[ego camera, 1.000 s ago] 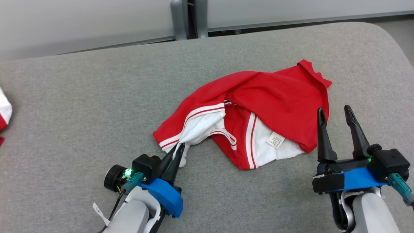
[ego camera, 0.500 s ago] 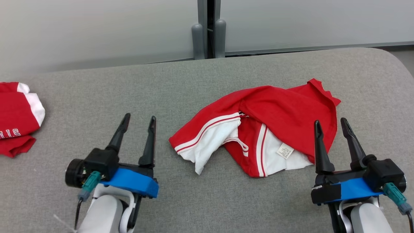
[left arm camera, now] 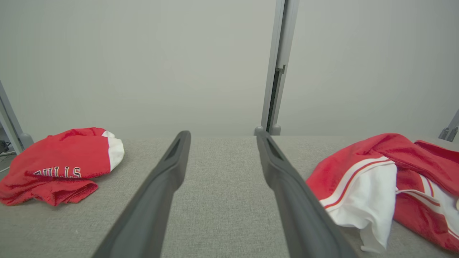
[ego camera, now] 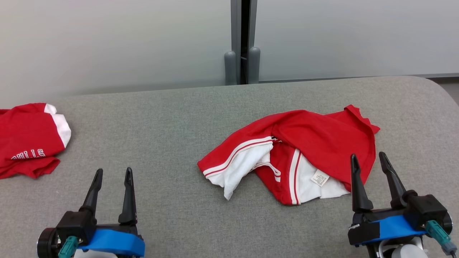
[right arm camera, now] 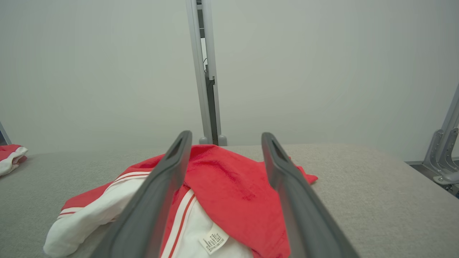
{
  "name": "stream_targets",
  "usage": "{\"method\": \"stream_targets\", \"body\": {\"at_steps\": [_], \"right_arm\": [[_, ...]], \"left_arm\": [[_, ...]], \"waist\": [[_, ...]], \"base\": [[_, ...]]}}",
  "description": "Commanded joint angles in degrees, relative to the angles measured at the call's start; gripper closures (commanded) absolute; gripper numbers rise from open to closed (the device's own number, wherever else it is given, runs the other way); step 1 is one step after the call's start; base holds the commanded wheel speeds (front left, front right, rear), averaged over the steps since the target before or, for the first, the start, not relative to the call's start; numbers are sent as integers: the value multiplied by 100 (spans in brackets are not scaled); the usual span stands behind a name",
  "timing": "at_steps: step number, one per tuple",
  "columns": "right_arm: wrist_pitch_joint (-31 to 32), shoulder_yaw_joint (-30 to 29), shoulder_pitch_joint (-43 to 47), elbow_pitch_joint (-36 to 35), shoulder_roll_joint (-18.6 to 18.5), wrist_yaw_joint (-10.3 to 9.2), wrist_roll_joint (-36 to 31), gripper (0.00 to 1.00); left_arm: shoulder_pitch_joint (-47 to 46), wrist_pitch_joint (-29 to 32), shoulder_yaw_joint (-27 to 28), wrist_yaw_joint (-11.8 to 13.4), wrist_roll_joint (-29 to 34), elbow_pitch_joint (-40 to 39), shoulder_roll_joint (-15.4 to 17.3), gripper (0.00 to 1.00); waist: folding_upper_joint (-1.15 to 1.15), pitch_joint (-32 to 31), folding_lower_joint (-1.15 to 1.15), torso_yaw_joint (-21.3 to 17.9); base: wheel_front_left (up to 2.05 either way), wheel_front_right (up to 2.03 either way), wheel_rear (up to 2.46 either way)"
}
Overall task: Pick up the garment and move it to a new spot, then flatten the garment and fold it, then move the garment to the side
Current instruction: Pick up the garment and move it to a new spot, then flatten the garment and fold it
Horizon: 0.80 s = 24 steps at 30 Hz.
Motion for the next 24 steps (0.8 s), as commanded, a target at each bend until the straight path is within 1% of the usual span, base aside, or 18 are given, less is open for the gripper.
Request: {"method": "stream_targets", "body": {"at_steps": [1,9,18,24], "right_arm": [[-5,-9,90,18,2,-2,-26,0],[-5,19,250,115,-18,-2,-61,0],[-4,88,271,166,-16,-2,-59,0],[-4,105,257,190,-12,-2,-27,0]], "left_arm": [[113,-19,75,-46,30,19,-11,0],[346,-19,251,-168,116,80,-152,0],[348,-19,340,-264,151,174,-201,0],[335,-19,373,-273,158,191,-207,0]], "waist": [[0,-51,0,18],[0,-153,0,57],[0,-223,0,69],[0,-245,0,79]], "base": [[0,0,0],[0,0,0],[0,0,0],[0,0,0]]}}
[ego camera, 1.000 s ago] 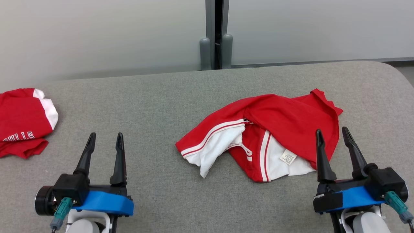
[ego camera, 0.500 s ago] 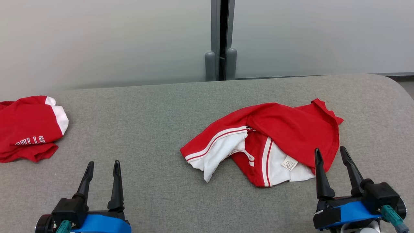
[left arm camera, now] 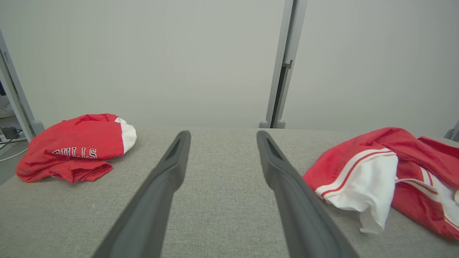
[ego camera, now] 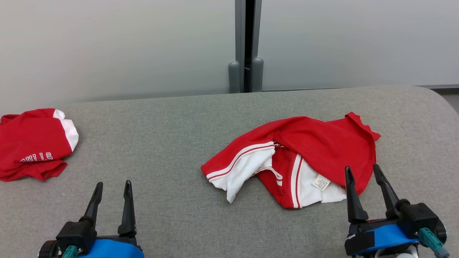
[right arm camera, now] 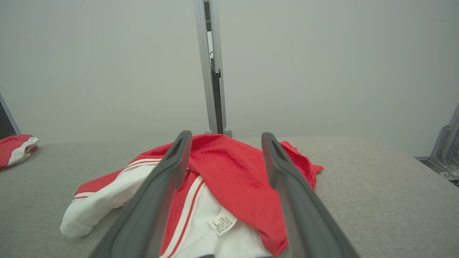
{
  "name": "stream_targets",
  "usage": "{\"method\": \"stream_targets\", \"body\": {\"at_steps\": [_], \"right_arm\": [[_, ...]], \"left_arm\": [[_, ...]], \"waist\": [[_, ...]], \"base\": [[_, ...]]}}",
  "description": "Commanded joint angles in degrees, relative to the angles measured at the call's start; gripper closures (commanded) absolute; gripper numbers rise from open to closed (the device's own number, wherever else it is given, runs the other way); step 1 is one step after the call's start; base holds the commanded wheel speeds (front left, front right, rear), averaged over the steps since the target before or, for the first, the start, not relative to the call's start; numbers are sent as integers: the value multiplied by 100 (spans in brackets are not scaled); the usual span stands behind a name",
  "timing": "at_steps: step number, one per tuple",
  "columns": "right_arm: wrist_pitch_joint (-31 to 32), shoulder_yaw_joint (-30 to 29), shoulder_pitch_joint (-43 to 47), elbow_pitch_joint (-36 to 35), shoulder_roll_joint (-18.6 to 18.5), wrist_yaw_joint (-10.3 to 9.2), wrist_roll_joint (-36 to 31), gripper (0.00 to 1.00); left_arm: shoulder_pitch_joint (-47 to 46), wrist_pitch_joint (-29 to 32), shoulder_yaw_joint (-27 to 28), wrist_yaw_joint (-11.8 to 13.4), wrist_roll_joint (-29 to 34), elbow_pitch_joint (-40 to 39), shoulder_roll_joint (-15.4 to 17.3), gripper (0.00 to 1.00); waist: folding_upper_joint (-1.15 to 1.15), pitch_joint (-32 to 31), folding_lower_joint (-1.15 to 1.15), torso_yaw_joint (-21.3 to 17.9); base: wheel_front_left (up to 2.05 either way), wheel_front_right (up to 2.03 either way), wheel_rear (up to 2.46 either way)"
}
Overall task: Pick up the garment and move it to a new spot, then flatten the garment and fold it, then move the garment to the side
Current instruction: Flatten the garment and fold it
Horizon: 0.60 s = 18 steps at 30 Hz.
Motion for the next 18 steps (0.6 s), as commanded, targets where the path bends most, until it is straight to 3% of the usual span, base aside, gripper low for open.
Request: {"method": "stream_targets", "body": {"at_steps": [1,10,18], "right_arm": [[-4,14,44,18,-6,-2,-2,0],[-4,52,-75,17,-3,-2,18,0],[-4,155,-281,-33,-10,-2,56,0]], "left_arm": [[29,-19,21,-9,-3,19,12,0],[-222,-19,-267,-37,-116,73,10,0],[-1020,-19,-791,-86,-253,375,12,0]], "waist": [[0,-3,0,-1],[0,76,0,-49],[0,359,0,-259]], "base": [[0,0,0],[0,0,0],[0,0,0]]}}
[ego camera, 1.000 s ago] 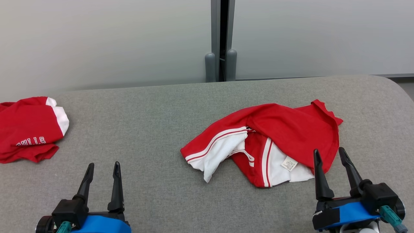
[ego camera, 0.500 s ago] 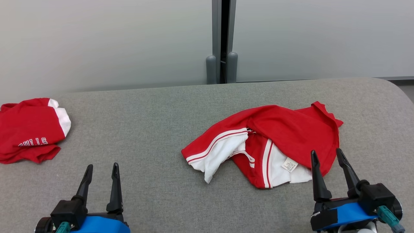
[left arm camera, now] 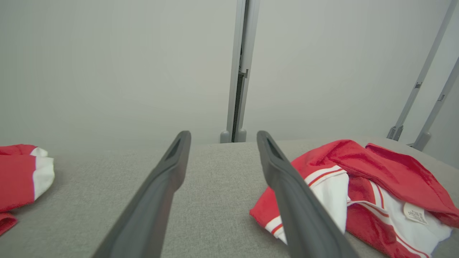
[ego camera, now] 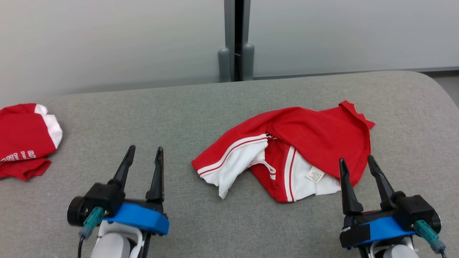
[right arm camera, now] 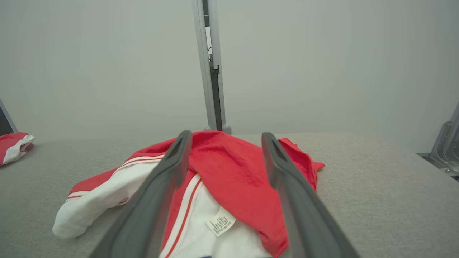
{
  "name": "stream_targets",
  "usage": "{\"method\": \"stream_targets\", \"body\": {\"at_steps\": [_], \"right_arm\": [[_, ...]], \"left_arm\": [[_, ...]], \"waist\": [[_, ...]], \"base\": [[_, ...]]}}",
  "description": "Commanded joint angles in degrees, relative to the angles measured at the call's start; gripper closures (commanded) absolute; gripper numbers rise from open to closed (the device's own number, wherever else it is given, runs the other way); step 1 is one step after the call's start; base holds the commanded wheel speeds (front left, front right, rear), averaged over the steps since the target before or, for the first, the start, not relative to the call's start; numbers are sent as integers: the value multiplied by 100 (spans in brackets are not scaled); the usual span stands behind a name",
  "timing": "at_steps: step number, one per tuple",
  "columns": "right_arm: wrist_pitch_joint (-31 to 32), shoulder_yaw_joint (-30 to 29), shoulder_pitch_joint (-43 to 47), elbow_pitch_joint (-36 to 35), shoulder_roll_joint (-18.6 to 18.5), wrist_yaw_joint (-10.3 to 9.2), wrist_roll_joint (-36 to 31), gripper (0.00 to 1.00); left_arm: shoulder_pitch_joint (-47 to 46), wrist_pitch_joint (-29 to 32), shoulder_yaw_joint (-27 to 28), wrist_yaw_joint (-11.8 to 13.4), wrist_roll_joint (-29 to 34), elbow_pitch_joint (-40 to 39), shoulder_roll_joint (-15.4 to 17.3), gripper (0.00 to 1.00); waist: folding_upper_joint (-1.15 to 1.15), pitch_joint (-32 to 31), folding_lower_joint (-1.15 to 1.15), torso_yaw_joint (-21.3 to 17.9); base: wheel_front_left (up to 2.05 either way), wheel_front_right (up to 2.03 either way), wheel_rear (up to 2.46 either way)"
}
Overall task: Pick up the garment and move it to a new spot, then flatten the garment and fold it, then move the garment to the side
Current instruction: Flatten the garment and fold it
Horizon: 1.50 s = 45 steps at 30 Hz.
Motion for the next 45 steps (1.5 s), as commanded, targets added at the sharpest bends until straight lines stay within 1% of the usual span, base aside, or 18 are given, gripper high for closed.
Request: {"method": "stream_targets", "body": {"at_steps": [1,7,15,18,22,24,26,29,33,34,35,36,40,45], "right_arm": [[-6,25,-143,-20,-11,-2,33,0],[-5,70,-287,-9,-9,-2,84,0],[-5,34,-482,-30,-12,-2,128,0],[-5,-1,-525,-50,-10,-2,123,0],[-5,-23,-564,-61,-9,-2,132,0],[-5,-28,-579,-62,-7,-2,133,0],[-5,-26,-595,-61,-6,-2,133,0],[-5,-11,-637,-55,-4,-2,130,0],[-5,20,-666,-54,-2,-2,134,0],[-5,26,-675,-55,-2,-2,140,0],[-5,28,-679,-52,-1,-2,144,0],[-5,24,-680,-48,-1,-2,144,0],[-5,-34,-639,-47,1,-2,139,0],[-5,-92,-527,-31,2,-2,100,0]], "left_arm": [[-264,-18,-104,-34,-54,147,20,0],[-829,-19,-471,-82,-123,820,20,0],[-1204,-19,-781,-119,-237,1862,18,0],[-1278,-19,-900,-122,-315,2199,19,0],[-1376,-19,-990,-34,-358,2418,20,0],[-1476,-19,-1106,35,-402,2733,19,0],[-1527,-19,-1133,54,-438,2806,19,0],[-1614,-18,-1298,104,-472,3145,19,0],[-1774,-4,-1521,18,-651,3365,19,0],[-1804,-4,-1575,6,-696,3378,18,25],[-1837,-5,-1618,10,-748,3350,15,98],[-1867,-5,-1664,8,-782,3332,16,100],[-1914,-7,-1714,56,-898,3101,19,100],[-1681,-10,-1597,132,-952,2662,22,100]], "waist": [[0,137,0,-119],[0,415,0,-381],[0,768,0,-639],[0,857,0,-673],[0,930,0,-681],[0,979,0,-677],[0,993,0,-676],[0,1023,0,-675],[0,1058,0,-694],[0,1063,0,-701],[0,1068,0,-706],[0,1070,0,-708],[0,1053,0,-673],[0,928,0,-474]], "base": [[0,0,0],[0,0,0],[0,0,0],[0,0,0],[0,0,0],[0,0,0],[0,0,0],[0,0,0],[0,0,0],[0,0,0],[0,0,0],[0,0,0],[0,0,0],[0,0,0]]}}
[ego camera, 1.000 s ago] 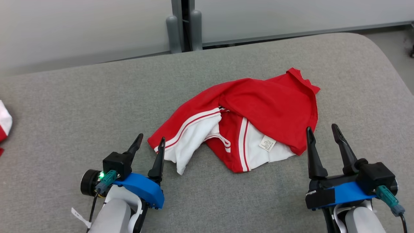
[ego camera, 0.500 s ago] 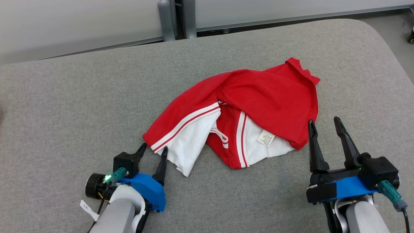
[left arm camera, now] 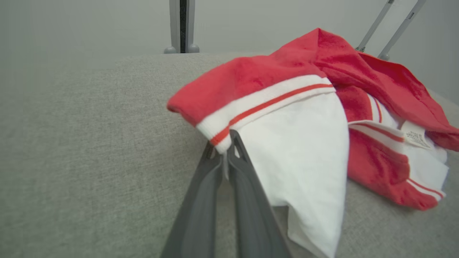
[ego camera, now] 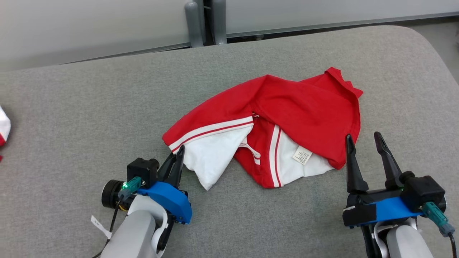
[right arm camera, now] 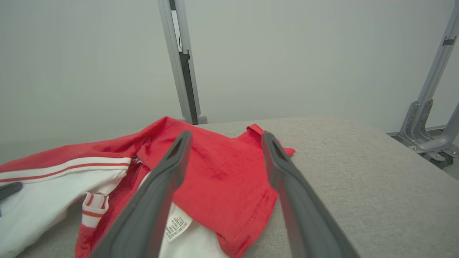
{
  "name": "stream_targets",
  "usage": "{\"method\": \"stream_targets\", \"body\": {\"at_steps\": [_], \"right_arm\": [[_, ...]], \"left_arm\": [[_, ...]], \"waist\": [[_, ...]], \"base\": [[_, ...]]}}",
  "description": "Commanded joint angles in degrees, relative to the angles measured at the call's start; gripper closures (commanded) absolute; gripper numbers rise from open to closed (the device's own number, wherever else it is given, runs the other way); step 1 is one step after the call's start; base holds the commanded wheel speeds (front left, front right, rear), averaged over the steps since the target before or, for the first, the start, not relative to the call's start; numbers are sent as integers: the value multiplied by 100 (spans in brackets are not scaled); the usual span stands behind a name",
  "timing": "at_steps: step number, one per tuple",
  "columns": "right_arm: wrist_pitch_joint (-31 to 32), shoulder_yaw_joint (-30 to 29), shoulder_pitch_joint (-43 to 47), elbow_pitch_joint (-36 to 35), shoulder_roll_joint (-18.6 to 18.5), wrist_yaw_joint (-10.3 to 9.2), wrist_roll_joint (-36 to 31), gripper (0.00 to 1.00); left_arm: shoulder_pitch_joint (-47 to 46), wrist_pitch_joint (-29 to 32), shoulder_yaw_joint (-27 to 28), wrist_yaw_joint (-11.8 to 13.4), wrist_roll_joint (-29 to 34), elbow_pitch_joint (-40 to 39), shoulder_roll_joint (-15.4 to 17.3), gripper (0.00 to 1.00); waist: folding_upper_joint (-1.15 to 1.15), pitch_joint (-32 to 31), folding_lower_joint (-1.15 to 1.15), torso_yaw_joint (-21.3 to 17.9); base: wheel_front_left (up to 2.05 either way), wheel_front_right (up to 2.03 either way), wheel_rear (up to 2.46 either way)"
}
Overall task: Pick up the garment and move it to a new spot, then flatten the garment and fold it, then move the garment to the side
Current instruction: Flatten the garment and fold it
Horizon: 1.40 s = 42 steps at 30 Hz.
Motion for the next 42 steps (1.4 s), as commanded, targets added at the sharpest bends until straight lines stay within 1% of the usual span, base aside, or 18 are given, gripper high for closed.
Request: {"method": "stream_targets", "body": {"at_steps": [1,3,10,14,18,19,20,21,26,31,37,42], "right_arm": [[-3,-10,66,6,1,-2,-30,0],[-4,-8,121,16,2,-2,-25,0],[-4,-31,297,54,2,-2,-36,0],[-3,-58,345,57,3,-2,-40,0],[-3,-41,380,78,3,-2,-39,0],[-3,-33,388,84,3,-2,-35,0],[-4,-30,393,93,3,-2,-32,0],[-4,-25,398,98,3,-2,-28,0],[-3,-24,406,129,-6,-2,-19,0],[-4,-39,389,109,-10,-2,-39,0],[-4,-18,361,100,-10,-2,-43,0],[-3,-20,325,110,-8,-2,-44,0]], "left_arm": [[152,0,96,32,3,-126,31,100],[301,0,211,67,53,-343,59,100],[962,0,601,172,130,-871,476,100],[1285,1,872,273,59,-1122,744,100],[1537,0,1058,359,-7,-1206,917,100],[1570,0,1079,372,-33,-1214,923,78],[1590,1,1103,382,-39,-1243,931,15],[1609,0,1128,407,-27,-1282,924,0],[1741,1,1330,465,81,-1782,792,0],[1864,1,1659,542,411,-2608,647,0],[1975,0,1927,384,825,-3422,361,0],[2041,1,2055,220,1012,-3650,155,0]], "waist": [[0,-94,-1,124],[0,-169,-1,240],[0,-390,-1,591],[0,-455,-1,707],[0,-497,-1,752],[0,-505,-1,757],[0,-513,-1,760],[0,-521,-1,762],[0,-569,-1,770],[0,-591,-1,773],[0,-637,-1,737],[0,-642,-1,682]], "base": [[0,0,0],[0,0,0],[0,0,0],[0,0,0],[0,0,0],[0,0,0],[0,0,0],[0,0,0],[0,0,0],[0,0,0],[0,0,0],[0,0,0]]}}
